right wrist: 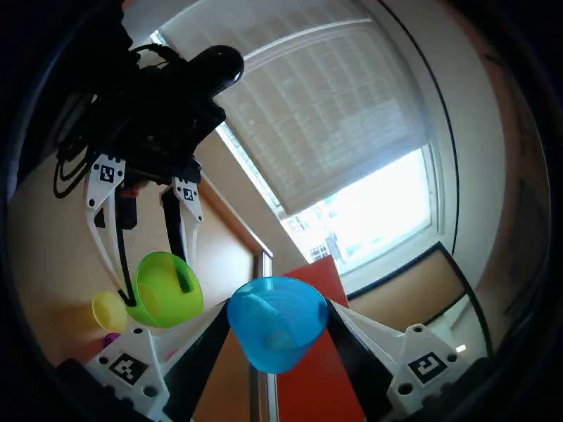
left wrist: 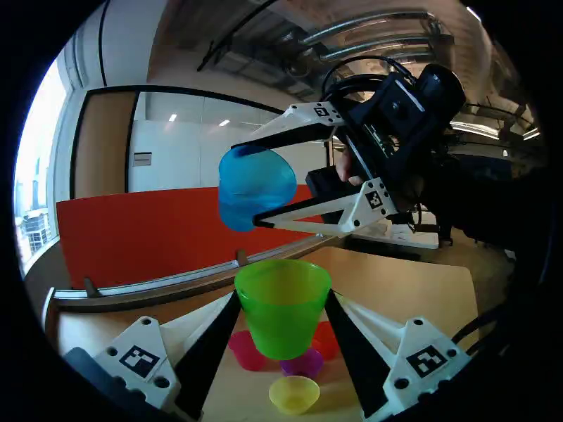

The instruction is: Pour water

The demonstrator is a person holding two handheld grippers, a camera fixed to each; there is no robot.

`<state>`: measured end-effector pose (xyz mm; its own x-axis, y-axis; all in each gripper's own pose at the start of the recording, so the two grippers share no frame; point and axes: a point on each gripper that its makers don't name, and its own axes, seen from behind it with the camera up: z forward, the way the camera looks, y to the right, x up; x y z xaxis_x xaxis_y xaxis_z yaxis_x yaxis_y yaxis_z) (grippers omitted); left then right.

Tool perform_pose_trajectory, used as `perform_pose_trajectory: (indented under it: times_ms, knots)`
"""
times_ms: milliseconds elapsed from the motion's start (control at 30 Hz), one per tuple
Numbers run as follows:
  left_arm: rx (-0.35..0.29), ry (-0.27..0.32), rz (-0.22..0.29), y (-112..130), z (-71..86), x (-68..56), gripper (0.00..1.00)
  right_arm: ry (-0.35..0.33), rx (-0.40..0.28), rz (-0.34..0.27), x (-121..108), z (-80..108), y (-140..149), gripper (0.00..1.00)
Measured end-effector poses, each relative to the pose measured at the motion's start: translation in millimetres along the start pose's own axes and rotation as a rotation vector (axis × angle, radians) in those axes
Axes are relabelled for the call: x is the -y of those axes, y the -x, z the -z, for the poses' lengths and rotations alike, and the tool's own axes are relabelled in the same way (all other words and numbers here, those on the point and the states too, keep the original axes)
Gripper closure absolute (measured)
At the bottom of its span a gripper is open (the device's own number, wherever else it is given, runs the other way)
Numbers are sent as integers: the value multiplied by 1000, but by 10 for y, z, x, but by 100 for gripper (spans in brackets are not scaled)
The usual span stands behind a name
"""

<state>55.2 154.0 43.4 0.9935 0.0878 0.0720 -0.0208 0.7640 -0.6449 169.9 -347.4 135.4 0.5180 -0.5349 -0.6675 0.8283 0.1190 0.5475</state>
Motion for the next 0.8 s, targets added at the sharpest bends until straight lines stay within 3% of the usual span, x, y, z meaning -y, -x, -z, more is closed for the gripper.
perform_pose_trajectory:
  times_ms: [800]
  knots:
    - [-2, 1, 1, 10, 4, 8, 15, 2, 6, 77, 12, -69, -46, 6]
